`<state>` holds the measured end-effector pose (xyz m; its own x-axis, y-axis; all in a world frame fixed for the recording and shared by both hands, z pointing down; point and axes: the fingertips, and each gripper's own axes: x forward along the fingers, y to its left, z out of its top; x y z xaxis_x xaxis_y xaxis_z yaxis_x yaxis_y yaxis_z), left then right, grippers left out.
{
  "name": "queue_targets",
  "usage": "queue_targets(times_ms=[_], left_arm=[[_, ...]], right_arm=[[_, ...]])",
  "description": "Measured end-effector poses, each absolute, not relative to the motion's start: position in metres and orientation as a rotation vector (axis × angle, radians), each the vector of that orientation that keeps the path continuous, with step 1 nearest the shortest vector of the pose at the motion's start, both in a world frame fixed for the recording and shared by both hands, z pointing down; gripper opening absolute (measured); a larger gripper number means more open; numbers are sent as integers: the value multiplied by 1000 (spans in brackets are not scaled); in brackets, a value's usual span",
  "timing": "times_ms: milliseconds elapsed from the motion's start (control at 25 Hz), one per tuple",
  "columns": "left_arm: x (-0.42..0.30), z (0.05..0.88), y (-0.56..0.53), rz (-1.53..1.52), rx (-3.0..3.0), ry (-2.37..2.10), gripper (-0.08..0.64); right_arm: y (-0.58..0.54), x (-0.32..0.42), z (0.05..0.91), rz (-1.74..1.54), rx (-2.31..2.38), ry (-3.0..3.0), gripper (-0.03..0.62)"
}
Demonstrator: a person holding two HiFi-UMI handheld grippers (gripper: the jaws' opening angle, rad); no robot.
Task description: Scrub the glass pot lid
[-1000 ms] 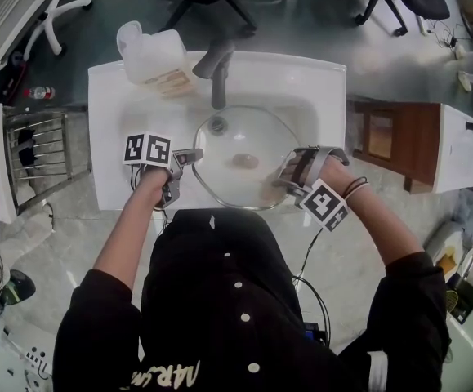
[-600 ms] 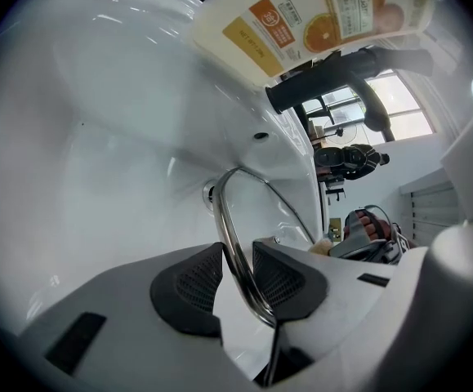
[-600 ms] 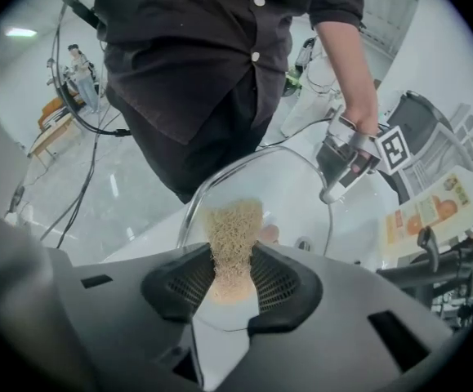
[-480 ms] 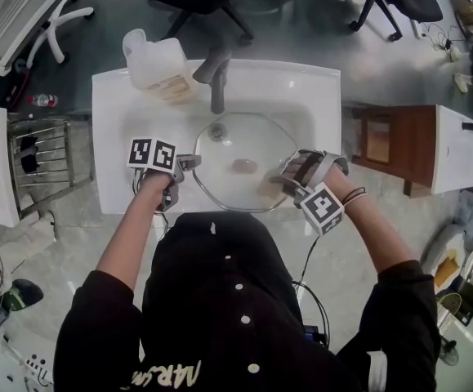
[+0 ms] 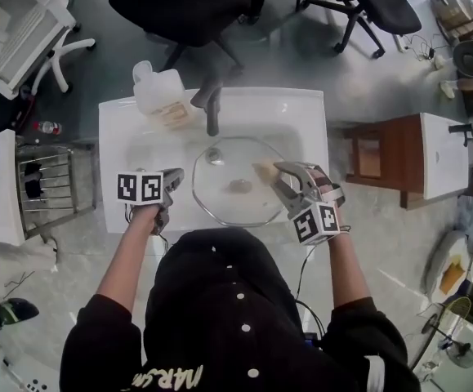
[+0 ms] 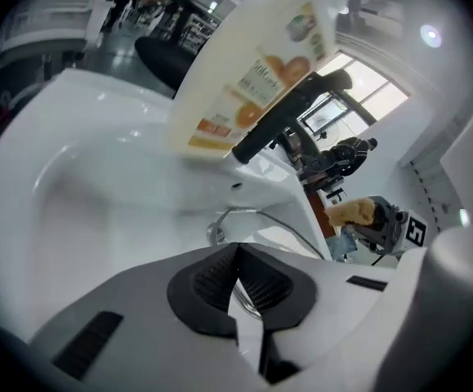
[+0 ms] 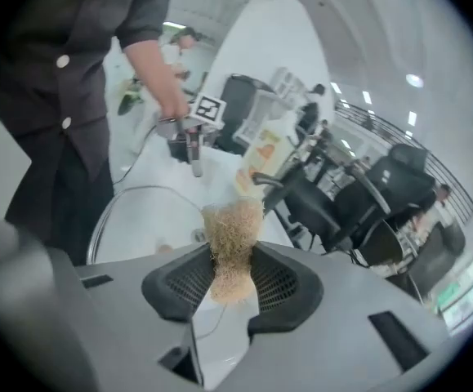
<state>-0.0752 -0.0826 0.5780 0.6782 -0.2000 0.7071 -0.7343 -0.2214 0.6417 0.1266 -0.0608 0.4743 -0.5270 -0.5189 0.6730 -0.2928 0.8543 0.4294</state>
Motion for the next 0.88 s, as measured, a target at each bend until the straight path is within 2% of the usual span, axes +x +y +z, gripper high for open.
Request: queue_targets(times_ms=[200, 360, 520, 640, 880], left_arm=[[-81, 511, -100, 608, 2069, -919, 26], [-75, 438, -110, 422, 2271, -1022, 26], [-75, 361, -120, 258, 2460, -1116, 26], [-82, 321, -125, 223, 2544, -1205, 26], [-96, 250, -121, -43, 2607, -1294, 26]], right_arm=[[-82, 144, 417, -163, 1027, -2264, 146], [-89, 146, 369, -184, 1223, -2368, 146], [-98, 153, 317, -66, 1506, -2507, 146], [-96, 159, 285, -19, 1631, -2560, 146], [-84, 178, 245, -16, 1827, -2583, 146]])
